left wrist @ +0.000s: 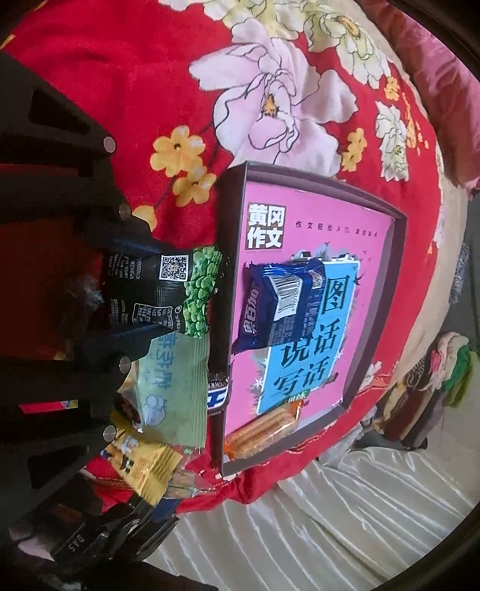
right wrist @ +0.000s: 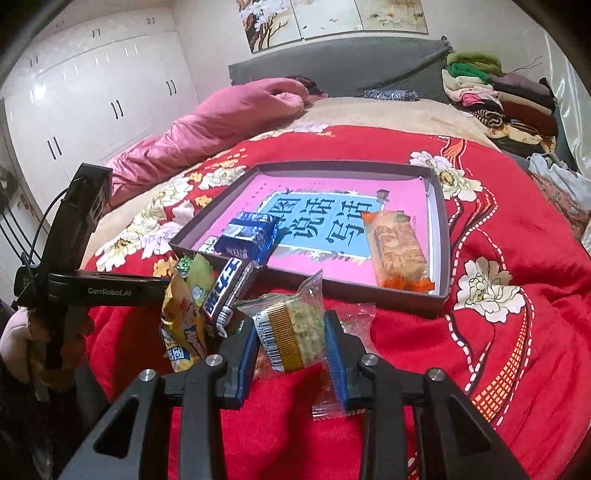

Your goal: Organize snacks

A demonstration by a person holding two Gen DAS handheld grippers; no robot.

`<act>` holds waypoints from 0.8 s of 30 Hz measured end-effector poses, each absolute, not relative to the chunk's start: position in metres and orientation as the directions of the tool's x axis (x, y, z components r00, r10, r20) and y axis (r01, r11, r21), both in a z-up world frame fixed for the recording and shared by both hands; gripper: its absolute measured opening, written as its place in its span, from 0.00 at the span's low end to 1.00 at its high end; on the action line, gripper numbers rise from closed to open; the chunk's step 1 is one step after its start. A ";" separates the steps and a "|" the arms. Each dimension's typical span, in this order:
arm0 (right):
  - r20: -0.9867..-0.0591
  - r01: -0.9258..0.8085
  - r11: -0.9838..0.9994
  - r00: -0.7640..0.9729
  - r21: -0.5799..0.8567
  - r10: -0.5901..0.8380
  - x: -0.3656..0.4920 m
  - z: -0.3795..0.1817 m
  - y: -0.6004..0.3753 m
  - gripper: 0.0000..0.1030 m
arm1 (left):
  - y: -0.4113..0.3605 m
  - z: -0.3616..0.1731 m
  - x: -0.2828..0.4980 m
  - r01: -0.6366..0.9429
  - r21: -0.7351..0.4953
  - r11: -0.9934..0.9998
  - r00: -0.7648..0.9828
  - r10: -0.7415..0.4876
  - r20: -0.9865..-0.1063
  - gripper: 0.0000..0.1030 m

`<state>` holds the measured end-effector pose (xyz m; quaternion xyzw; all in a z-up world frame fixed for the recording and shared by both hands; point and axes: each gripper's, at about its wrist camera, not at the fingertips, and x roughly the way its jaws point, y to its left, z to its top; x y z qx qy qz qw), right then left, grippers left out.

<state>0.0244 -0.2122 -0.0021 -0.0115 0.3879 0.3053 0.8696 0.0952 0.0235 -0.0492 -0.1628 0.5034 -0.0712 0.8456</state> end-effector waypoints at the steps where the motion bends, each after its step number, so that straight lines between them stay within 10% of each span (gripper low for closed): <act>1: -0.678 -0.541 0.812 0.514 0.219 0.525 0.024 -0.001 -0.212 0.34 | 0.024 -0.047 0.094 -0.043 -0.347 0.937 0.487 -0.284 -0.826 0.33; 24: -0.612 -0.542 0.811 0.571 0.219 0.547 0.028 0.010 -0.214 0.34 | 0.035 -0.002 0.085 -0.032 -0.341 0.940 0.577 -0.261 -0.774 0.33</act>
